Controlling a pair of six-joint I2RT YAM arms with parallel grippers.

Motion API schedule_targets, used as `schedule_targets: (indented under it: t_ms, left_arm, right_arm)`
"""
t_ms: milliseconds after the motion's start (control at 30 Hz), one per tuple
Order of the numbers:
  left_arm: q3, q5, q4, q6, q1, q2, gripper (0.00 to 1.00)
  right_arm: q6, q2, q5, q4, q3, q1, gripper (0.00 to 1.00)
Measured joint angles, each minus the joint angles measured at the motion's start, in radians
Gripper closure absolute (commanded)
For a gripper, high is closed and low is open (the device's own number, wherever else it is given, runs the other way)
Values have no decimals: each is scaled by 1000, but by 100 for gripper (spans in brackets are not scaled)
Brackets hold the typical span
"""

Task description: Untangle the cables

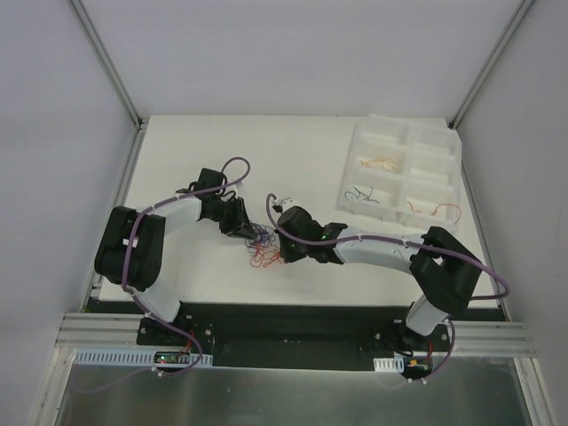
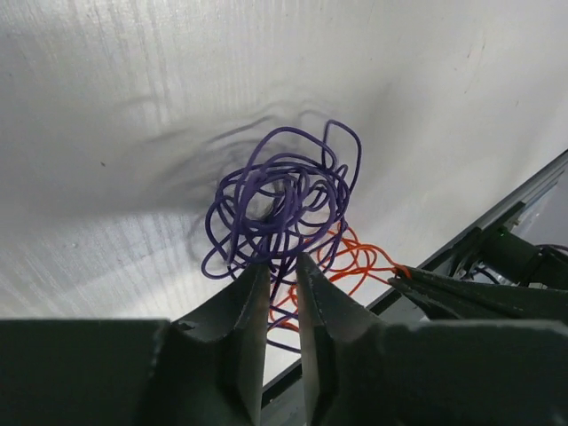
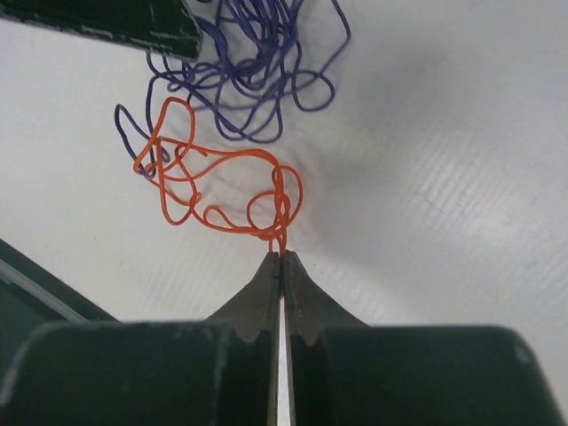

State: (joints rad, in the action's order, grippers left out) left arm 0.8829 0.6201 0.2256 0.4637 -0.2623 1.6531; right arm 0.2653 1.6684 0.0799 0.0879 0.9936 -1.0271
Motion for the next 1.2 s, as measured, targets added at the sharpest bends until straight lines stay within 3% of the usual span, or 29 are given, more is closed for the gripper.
schedule_targets:
  t_ms: [67, 267, 433, 567, 667, 700, 733, 767, 800, 900, 1067, 1200]
  left_arm:
    - [0, -1, -5, -6, 1, -1, 100]
    - [-17, -28, -3, -23, 42, -64, 100]
    - [-39, -124, 0, -34, 95, -241, 100]
    - [-39, -196, -3, -35, 99, -372, 100]
    - [-39, -214, -3, -39, 99, -406, 99]
    - [-39, -213, -2, -42, 99, -407, 94]
    - [-39, -211, 1, -46, 99, -406, 82]
    - [-39, -208, 6, -53, 99, -404, 63]
    - [-39, -200, 8, -60, 99, -402, 52]
    - [-39, -157, 12, -75, 99, -401, 33]
    - [-37, -69, 8, -109, 56, -409, 30]
    - [-23, 23, -42, -144, -76, -441, 30]
  right_arm:
    - [-9, -37, 26, 28, -20, 0, 99]
    - [-23, -246, 179, 172, -64, -1, 99]
    - [-23, -444, 388, 325, -74, 17, 99]
    - [-23, -576, 459, 420, -109, 116, 99]
    - [-56, -678, 414, 438, -164, 214, 99]
    - [-69, -707, 389, 438, -180, 235, 99]
    - [-82, -741, 352, 435, -197, 257, 99]
    - [-94, -769, 319, 436, -206, 277, 99]
    - [-104, -791, 283, 435, -210, 296, 99]
    - [-131, -845, 167, 420, -211, 350, 99]
    - [-161, -885, -19, 395, -214, 396, 99]
    - [-187, -885, -209, 338, -232, 402, 99]
